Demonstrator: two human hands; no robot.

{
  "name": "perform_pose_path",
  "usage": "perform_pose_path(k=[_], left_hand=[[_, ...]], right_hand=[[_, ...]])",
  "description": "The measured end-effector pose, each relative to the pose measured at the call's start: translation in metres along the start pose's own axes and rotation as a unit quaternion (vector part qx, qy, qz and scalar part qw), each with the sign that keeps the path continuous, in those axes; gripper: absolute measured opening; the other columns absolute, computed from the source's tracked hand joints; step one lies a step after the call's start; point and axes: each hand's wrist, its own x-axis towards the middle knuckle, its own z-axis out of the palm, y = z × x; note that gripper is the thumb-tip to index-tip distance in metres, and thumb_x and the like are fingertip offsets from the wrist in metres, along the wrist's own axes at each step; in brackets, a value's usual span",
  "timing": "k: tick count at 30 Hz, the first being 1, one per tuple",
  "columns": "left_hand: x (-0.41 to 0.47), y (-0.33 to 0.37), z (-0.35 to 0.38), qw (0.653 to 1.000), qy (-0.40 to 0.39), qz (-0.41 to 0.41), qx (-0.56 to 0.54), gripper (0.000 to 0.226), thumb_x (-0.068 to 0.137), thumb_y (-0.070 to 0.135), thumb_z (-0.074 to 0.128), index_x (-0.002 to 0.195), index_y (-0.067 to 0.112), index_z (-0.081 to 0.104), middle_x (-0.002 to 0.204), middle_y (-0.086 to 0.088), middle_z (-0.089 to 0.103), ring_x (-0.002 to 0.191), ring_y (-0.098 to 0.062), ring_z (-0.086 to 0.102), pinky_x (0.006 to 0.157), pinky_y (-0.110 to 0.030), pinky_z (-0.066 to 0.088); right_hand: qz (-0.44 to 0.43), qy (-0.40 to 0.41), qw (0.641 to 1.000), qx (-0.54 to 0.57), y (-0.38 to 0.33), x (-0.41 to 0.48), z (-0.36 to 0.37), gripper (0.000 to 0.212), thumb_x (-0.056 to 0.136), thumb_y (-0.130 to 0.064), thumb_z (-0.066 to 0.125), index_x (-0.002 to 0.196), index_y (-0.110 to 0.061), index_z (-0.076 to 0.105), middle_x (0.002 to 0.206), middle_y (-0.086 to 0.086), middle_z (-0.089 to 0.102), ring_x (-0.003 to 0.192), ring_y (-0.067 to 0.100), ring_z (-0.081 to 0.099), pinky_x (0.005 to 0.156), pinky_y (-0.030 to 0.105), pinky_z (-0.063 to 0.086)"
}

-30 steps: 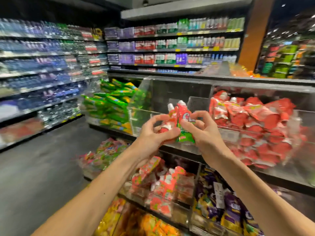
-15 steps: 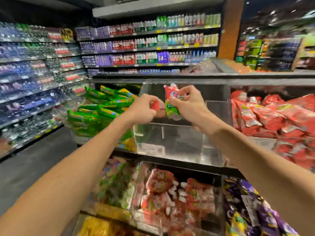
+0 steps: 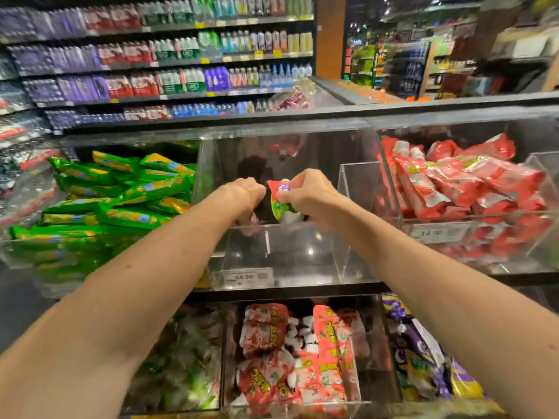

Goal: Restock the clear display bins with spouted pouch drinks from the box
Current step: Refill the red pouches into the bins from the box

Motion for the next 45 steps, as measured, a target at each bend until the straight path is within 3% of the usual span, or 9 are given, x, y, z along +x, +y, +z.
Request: perform_pose_path(k=[7,12,14,16,19,22,28,40,45], left_hand=[[-0.010,-0.001,0.009,0.983,-0.175,-0.037,-0.053,0.024,0.079,0.030,0.084,0.092,0.016,0.071,0.069,0.007,0.060,0.034,-0.003,0.052,0.038,-0.012,0.040],[-0.023,-0.005,0.004,0.974,-0.166,-0.023,-0.154,0.065,0.056,0.038,0.095,0.112,0.015,0.070,0.095,-0.001,0.076,0.084,-0.020,0.073,0.078,-0.036,0.061],[-0.033,-0.009,-0.005,0.964,-0.065,-0.005,-0.258,0.059,0.057,0.028,0.091,0.110,0.013,0.070,0.093,-0.003,0.076,0.088,-0.022,0.073,0.084,-0.040,0.060],[-0.050,-0.011,-0.013,0.919,0.046,0.011,-0.391,0.028,0.077,0.005,0.073,0.105,0.010,0.071,0.095,-0.009,0.075,0.092,-0.024,0.072,0.085,-0.042,0.060],[-0.091,-0.002,-0.020,0.810,0.077,0.041,-0.580,0.039,0.087,-0.008,0.056,0.122,0.009,0.062,0.107,-0.014,0.073,0.098,-0.023,0.071,0.086,-0.039,0.060],[-0.129,0.022,-0.023,0.716,0.099,0.114,-0.681,0.031,0.091,-0.002,0.060,0.116,0.017,0.064,0.105,-0.011,0.074,0.100,-0.022,0.070,0.091,-0.037,0.058],[-0.155,0.118,-0.031,0.633,0.230,0.212,-0.708,0.038,0.078,-0.005,0.078,0.112,0.008,0.066,0.074,0.006,0.075,0.069,-0.006,0.071,0.065,-0.014,0.053],[-0.098,0.394,-0.079,0.586,0.152,0.340,-0.720,0.052,0.076,-0.019,0.071,0.110,0.020,0.068,0.093,-0.005,0.077,0.079,-0.017,0.074,0.069,-0.025,0.058],[-0.074,0.521,-0.088,0.579,0.134,0.302,-0.746,0.071,0.071,0.000,0.082,0.128,0.023,0.046,0.097,-0.013,0.076,0.079,-0.025,0.071,0.069,-0.043,0.059]], right_hand=[[0.017,-0.006,0.999,0.028,0.003,-0.003,0.000,0.035,0.088,-0.024,0.075,0.114,-0.003,0.066,0.105,0.010,0.066,0.073,0.013,0.055,0.050,0.023,0.037],[-0.026,0.022,0.998,0.052,0.004,-0.010,-0.003,0.039,0.088,-0.026,0.075,0.120,-0.008,0.061,0.113,0.006,0.063,0.085,0.014,0.061,0.055,0.024,0.051],[-0.059,0.058,0.994,0.072,0.002,-0.014,-0.003,0.037,0.085,-0.028,0.077,0.114,-0.014,0.058,0.114,0.005,0.060,0.097,0.019,0.063,0.063,0.028,0.059],[-0.101,0.058,0.987,0.111,-0.003,-0.022,-0.005,0.031,0.082,-0.030,0.079,0.102,-0.023,0.056,0.109,0.007,0.061,0.098,0.024,0.066,0.063,0.033,0.061],[-0.163,0.077,0.971,0.154,-0.009,-0.042,-0.014,0.030,0.082,-0.027,0.079,0.097,-0.025,0.054,0.092,0.001,0.063,0.086,0.020,0.067,0.073,0.047,0.060],[-0.235,0.114,0.947,0.188,-0.009,-0.073,-0.031,0.028,0.085,-0.019,0.077,0.101,-0.020,0.054,0.090,-0.004,0.062,0.076,0.017,0.063,0.073,0.039,0.058],[-0.306,0.143,0.914,0.226,0.033,-0.138,-0.092,0.014,0.097,-0.008,0.061,0.101,-0.019,0.054,0.098,-0.005,0.064,0.077,0.007,0.061,0.065,0.025,0.053],[-0.275,0.163,0.930,0.183,0.232,-0.202,-0.315,0.034,0.084,0.004,0.071,0.105,-0.020,0.061,0.106,-0.009,0.067,0.096,0.002,0.065,0.080,0.014,0.049],[-0.179,0.116,0.929,0.302,0.327,-0.204,-0.404,0.034,0.084,-0.006,0.072,0.115,-0.015,0.061,0.110,0.013,0.073,0.101,0.028,0.070,0.089,0.042,0.057]])
